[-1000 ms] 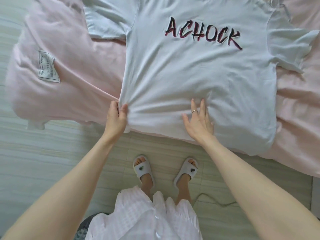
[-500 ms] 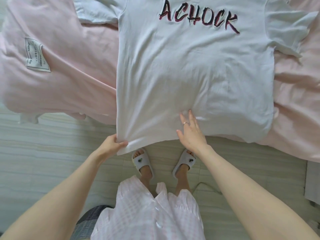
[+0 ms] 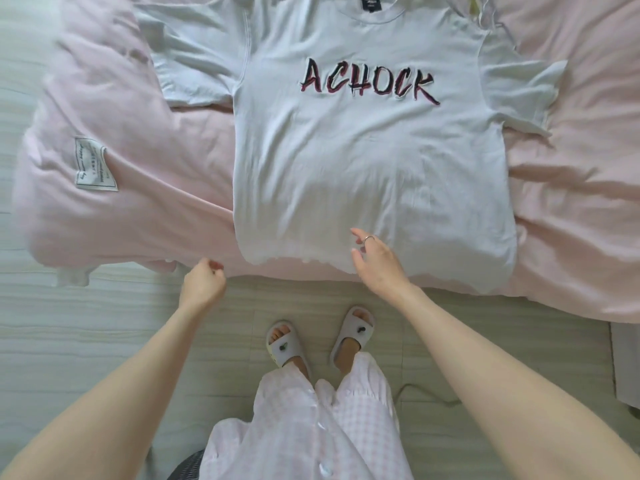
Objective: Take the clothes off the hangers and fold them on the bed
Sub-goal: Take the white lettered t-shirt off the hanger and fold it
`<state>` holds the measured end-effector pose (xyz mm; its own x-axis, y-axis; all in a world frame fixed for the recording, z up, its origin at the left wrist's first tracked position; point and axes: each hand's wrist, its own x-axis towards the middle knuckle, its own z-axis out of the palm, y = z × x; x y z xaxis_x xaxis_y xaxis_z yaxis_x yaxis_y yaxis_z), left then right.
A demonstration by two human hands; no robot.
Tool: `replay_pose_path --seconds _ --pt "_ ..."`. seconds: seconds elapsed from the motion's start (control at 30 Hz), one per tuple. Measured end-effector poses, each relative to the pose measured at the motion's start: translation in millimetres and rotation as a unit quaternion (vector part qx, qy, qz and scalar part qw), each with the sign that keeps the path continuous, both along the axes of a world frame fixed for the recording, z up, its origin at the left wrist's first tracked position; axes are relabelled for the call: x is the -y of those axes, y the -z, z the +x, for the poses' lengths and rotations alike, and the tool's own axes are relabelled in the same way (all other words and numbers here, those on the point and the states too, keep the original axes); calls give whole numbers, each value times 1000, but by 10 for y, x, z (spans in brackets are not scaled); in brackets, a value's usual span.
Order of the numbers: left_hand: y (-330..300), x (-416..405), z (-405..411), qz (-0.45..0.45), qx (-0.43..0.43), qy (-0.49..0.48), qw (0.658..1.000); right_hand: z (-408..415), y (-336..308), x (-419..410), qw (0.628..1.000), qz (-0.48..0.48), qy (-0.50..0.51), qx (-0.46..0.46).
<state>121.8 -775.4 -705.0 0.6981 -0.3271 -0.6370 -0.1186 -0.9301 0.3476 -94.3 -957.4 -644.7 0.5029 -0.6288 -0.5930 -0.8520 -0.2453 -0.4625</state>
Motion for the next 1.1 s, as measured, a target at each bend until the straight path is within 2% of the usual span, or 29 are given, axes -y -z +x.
replay_pose_path --seconds 0.2,0.37,0.5,0.63,0.7,0.8,0.87,1.0,1.1 --pt "-426 718 432 -127 84 0 988 567 -189 481 997 -43 -13 63" --pt "-559 1112 794 -152 96 -57 982 1149 -168 885 993 -61 -51 83" --pt "-552 1397 1231 -155 85 -89 980 1681 -87 1268 987 -90 -103 85" --pt "-523 1636 1668 -160 76 -172 969 2119 10 1431 980 -97 -159 72" --pt "-471 1790 1883 -169 71 -225 957 2343 61 1457 969 -109 -216 53" --pt "-388 1956 2038 -198 5 -309 930 2609 103 1441 955 -110 -273 43" --pt "-307 2040 2119 -199 -29 -325 924 2786 154 1449 948 -107 -295 43" --pt "-220 2181 2180 -133 28 -331 934 2964 275 1459 933 -96 -348 12" --pt "-230 2301 2202 -93 3 -373 923 2987 325 1524 936 -50 -347 3"
